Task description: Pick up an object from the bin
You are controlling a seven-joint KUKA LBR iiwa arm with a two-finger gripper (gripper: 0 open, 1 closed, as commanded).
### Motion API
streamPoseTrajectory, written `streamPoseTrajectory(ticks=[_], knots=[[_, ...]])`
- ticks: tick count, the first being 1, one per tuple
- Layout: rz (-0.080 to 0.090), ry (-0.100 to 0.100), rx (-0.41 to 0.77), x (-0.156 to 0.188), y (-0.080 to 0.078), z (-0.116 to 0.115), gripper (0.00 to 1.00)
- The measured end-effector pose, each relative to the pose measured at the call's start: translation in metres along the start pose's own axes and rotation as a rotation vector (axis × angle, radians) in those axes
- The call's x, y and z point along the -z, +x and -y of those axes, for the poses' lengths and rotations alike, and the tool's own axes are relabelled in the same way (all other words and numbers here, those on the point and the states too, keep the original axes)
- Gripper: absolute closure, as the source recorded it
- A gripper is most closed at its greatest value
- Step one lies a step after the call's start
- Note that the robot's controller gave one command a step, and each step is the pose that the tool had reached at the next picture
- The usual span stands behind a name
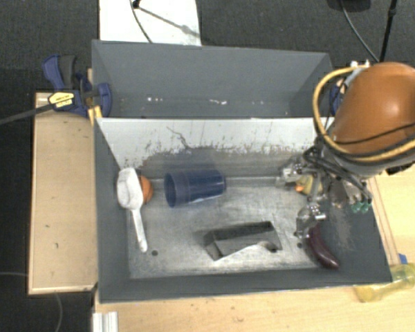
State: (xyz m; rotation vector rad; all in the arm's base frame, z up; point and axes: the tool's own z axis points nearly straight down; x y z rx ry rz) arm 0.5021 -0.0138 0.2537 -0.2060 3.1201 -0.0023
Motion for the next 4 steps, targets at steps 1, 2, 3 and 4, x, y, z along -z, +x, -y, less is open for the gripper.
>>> streamPoseTrajectory(ticks=[1,2,3,4], knots=[[-0.007,-0.002,0.065,-0.062,0.009,0.0,0.0],[-0.009,-0.003,0.256,-0.111,0.002,-0.024,0.0],[0.012,-0.004,0.428,-0.179,-0.011,-0.041,1.0],[0.012,-0.004,0.428,-0.179,-0.011,-0.041,1.0]])
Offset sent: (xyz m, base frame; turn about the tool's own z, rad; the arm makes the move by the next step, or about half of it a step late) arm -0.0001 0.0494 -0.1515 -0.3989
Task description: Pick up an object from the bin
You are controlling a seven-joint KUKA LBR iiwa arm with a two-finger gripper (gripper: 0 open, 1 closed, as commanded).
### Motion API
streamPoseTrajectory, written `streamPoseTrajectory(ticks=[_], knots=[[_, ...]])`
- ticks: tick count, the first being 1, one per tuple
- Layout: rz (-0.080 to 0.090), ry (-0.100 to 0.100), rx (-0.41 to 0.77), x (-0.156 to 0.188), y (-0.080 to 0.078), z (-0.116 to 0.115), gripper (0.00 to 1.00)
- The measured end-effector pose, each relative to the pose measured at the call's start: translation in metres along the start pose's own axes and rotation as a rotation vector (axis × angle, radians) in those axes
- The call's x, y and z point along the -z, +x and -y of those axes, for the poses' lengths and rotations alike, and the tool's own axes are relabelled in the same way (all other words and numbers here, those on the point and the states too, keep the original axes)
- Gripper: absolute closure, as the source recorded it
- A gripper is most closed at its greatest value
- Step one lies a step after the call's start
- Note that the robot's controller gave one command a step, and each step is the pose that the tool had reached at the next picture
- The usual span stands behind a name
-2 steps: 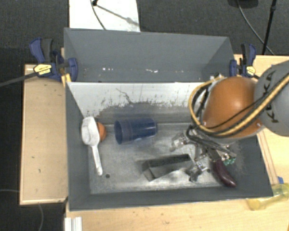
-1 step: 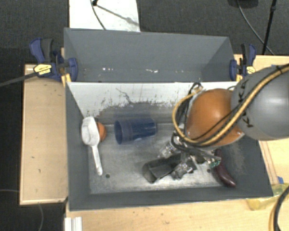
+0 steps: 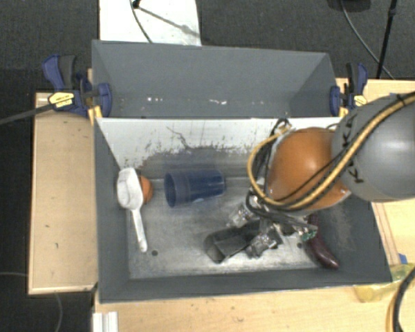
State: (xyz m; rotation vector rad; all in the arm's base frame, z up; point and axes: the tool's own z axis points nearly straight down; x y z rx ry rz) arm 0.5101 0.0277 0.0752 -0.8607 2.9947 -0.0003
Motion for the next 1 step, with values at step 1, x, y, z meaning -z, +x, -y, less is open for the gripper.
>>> streamPoseTrajectory(ticks=[1], knots=[[-0.027,-0.01,0.029,0.1281,-0.0101,0.0002,1.0]])
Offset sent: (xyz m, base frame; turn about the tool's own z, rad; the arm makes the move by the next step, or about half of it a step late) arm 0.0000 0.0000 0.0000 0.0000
